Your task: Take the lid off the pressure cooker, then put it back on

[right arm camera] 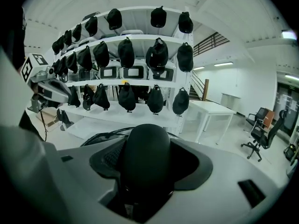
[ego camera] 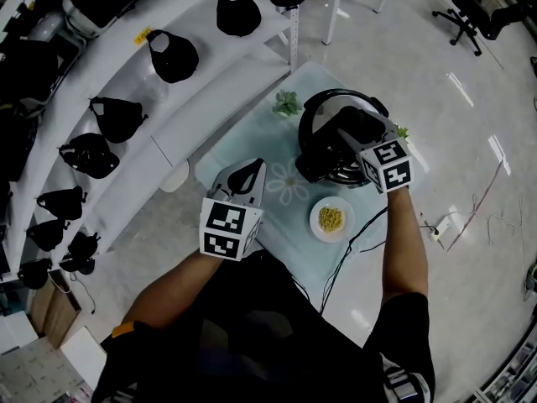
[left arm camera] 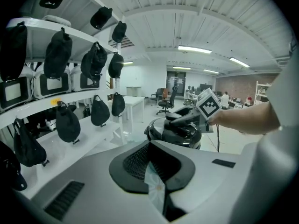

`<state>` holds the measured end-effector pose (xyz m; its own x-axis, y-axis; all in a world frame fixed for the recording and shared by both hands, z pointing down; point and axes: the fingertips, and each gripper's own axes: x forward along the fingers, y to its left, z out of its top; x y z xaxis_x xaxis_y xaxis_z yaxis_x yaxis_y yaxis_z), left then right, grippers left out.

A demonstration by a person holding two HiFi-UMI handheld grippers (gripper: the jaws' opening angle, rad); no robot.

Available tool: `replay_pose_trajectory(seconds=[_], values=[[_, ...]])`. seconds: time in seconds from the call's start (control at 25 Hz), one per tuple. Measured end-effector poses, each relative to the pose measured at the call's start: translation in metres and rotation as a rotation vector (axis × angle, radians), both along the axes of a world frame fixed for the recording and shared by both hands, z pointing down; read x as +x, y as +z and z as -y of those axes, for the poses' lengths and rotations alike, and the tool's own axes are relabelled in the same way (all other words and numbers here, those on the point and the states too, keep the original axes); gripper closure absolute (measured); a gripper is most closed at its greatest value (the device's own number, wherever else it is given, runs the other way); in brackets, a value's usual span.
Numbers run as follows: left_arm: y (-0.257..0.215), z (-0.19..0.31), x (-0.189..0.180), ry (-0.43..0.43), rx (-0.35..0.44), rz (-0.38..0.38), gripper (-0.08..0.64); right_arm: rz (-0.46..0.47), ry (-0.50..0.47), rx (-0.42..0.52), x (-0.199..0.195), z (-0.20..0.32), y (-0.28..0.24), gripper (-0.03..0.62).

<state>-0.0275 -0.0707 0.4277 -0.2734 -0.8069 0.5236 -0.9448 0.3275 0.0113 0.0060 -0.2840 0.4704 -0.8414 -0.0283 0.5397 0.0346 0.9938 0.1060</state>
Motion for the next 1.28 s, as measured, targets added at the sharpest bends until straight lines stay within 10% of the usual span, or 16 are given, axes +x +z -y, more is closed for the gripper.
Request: replay_pose_trajectory(seconds=[0.32, 0.68, 1.28], values=[[-0.006, 0.004, 0.008, 0.035, 0.026, -0.015, 0.552, 0.003, 0.075, -0.047, 0.01, 0.0, -0.005, 0.296], [-0.012, -0.006, 0.015, 0.088, 0.067, -0.034, 0.552, 0.204, 0.41, -0.192, 0.081, -0.007, -0.047, 0.337], [-0.037, -0.098, 0.064, 0.343, 0.181, -0.005, 0.552, 0.272, 0.654, -0.153, 0.125, -0.24, -0.077, 0.551]])
